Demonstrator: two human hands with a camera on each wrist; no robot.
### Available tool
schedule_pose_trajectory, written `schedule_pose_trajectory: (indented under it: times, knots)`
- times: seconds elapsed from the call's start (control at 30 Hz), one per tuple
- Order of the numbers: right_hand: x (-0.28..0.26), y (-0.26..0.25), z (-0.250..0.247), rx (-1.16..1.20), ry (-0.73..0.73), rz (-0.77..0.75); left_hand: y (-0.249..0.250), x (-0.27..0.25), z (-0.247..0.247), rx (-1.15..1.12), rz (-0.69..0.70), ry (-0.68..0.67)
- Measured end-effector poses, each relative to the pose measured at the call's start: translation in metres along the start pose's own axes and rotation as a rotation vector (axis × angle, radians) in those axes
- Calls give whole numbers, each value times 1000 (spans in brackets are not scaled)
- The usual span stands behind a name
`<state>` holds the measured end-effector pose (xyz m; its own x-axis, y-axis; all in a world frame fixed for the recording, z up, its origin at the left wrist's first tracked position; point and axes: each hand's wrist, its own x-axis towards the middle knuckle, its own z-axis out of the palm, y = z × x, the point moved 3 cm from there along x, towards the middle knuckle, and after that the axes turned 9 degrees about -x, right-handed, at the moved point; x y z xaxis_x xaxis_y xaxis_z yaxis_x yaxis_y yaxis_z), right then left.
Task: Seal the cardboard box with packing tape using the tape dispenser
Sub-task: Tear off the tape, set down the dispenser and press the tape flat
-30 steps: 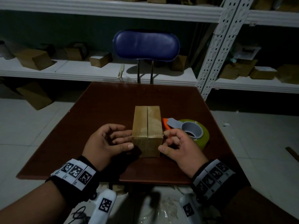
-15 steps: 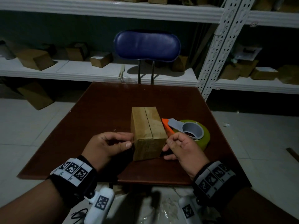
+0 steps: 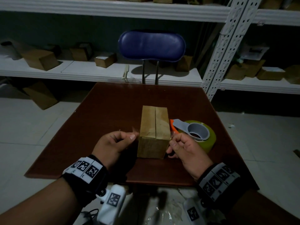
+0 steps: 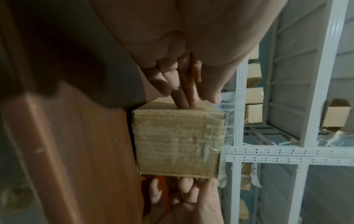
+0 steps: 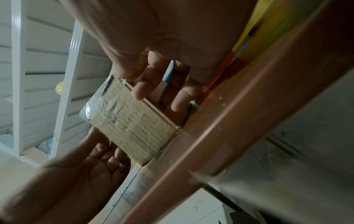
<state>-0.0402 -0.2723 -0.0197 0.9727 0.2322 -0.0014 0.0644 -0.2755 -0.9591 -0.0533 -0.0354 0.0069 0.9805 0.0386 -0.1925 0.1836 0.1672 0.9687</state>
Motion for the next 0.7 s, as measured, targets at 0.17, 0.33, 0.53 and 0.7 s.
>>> schedule_pose_trajectory:
  times: [0.17, 0.33, 0.53, 0.7]
  knots:
    - [-1, -2, 0, 5, -33, -83, -1, 3, 3, -13, -38, 51]
    - [1, 0, 0, 20, -66, -114, -4, 4, 5, -23, -37, 59]
    - [2, 4, 1, 0, -79, -119, -8, 10, 5, -65, -54, 40]
    - [4, 7, 1, -1, -76, -117, -11, 8, 13, -169, -147, -28]
